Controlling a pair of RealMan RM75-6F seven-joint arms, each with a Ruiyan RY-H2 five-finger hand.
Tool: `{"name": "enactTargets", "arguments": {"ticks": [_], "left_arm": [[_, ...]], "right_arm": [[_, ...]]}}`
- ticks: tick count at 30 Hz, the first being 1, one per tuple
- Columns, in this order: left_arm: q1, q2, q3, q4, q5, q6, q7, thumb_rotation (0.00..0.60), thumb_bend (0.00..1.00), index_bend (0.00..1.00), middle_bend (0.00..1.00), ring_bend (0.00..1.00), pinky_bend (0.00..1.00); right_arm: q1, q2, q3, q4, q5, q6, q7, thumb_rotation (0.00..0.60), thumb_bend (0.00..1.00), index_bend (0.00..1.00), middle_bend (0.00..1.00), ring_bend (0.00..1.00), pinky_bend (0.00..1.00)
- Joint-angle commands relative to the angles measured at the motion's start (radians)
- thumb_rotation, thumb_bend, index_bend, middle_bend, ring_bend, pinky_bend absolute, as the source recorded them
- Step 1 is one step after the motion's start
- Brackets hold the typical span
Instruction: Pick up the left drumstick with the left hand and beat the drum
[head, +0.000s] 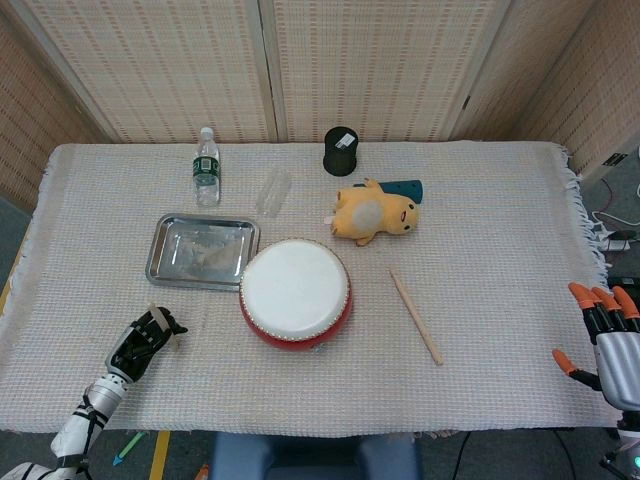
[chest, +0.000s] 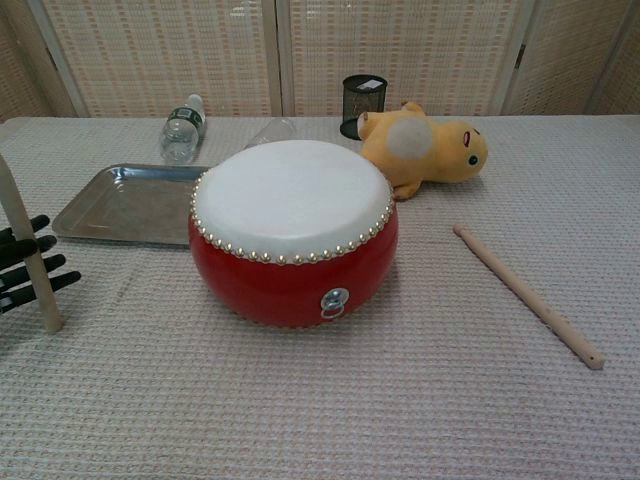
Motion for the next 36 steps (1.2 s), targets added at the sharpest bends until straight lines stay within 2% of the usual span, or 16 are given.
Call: {"name": "enactTargets", "arguments": {"ticks": [1, 9, 16, 22, 27, 31, 36], "left_arm": [[-0.009, -0.001, -0.022, -0.016, -0.045, -0.039, -0.006, 0.6, 0.37, 0.47, 0.54, 0.45, 0.39], [0.001, 0.007, -0.05, -0.011, -0.075, -0.064, -0.09, 0.6, 0.36, 0.49, 0.55, 0.46, 0.4], [0.017, 0.001, -0.035, 0.015, -0.025, -0.026, -0.139, 0.6, 0.36, 0.5, 0.58, 0.49, 0.4], [0.02, -0.025, -0.009, 0.056, 0.028, 0.019, -0.127, 0.6, 0.37, 0.5, 0.57, 0.49, 0.4], [0.023, -0.041, -0.003, 0.065, 0.04, 0.047, -0.1, 0.593, 0.32, 0.5, 0.58, 0.49, 0.44], [0.026, -0.046, 0.01, 0.07, 0.063, 0.08, -0.074, 0.57, 0.27, 0.51, 0.59, 0.5, 0.47], [0.022, -0.042, 0.037, 0.075, 0.104, 0.114, -0.046, 0.524, 0.25, 0.52, 0.61, 0.52, 0.51]], "right_arm": [[0.0, 0.001, 0.0, -0.001, 0.0, 0.0, 0.0, 0.6, 0.21, 0.0, 0.12, 0.0, 0.0], [-0.001, 0.001, 0.0, -0.001, 0.003, 0.0, -0.001, 0.6, 0.21, 0.0, 0.12, 0.0, 0.0], [0.0, 0.001, 0.0, -0.004, 0.0, 0.0, -0.004, 0.6, 0.21, 0.0, 0.12, 0.0, 0.0], [-0.001, 0.002, -0.001, -0.007, -0.003, 0.002, -0.004, 0.6, 0.21, 0.0, 0.12, 0.0, 0.0], [-0.004, 0.004, -0.002, -0.011, -0.006, 0.008, -0.007, 0.6, 0.21, 0.0, 0.12, 0.0, 0.0], [-0.005, 0.005, -0.002, -0.014, -0.007, 0.01, -0.009, 0.6, 0.21, 0.0, 0.12, 0.0, 0.0], [-0.004, 0.006, -0.002, -0.017, -0.009, 0.009, -0.013, 0.6, 0.21, 0.0, 0.12, 0.0, 0.0]]}}
